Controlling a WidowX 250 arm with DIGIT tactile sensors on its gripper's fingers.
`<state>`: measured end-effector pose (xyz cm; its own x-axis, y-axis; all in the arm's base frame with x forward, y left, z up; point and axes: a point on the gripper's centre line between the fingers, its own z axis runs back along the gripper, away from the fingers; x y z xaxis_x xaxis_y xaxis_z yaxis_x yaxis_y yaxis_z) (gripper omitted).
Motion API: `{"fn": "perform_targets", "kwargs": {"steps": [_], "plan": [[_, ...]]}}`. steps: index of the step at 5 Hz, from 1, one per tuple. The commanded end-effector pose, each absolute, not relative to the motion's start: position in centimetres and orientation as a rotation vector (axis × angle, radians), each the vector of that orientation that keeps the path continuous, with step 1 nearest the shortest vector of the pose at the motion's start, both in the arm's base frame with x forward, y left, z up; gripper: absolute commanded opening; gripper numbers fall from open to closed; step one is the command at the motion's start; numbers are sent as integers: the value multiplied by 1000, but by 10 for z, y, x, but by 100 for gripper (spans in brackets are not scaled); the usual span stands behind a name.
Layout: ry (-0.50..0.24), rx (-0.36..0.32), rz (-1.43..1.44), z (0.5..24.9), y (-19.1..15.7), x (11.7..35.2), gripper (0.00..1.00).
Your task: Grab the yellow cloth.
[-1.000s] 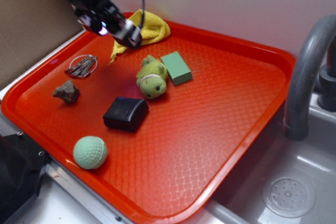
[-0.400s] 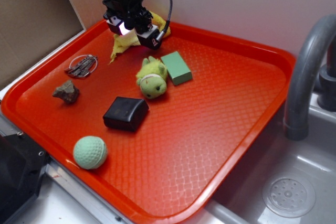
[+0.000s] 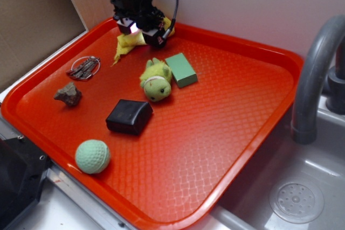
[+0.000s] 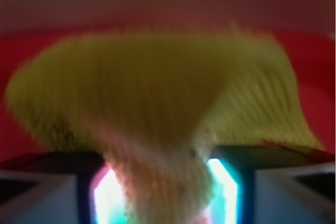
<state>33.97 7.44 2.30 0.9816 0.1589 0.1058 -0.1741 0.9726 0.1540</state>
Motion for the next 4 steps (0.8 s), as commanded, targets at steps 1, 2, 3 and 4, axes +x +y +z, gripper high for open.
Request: {"fn": "perform_targets", "kwargs": {"steps": [1, 2, 3, 4], "plan": [[-169, 182, 209, 42, 90, 341, 0], [-163, 191, 221, 38, 90, 339, 0], [-199, 188, 229, 78, 78, 320, 0], [-280, -23, 149, 125, 46, 286, 0]]}}
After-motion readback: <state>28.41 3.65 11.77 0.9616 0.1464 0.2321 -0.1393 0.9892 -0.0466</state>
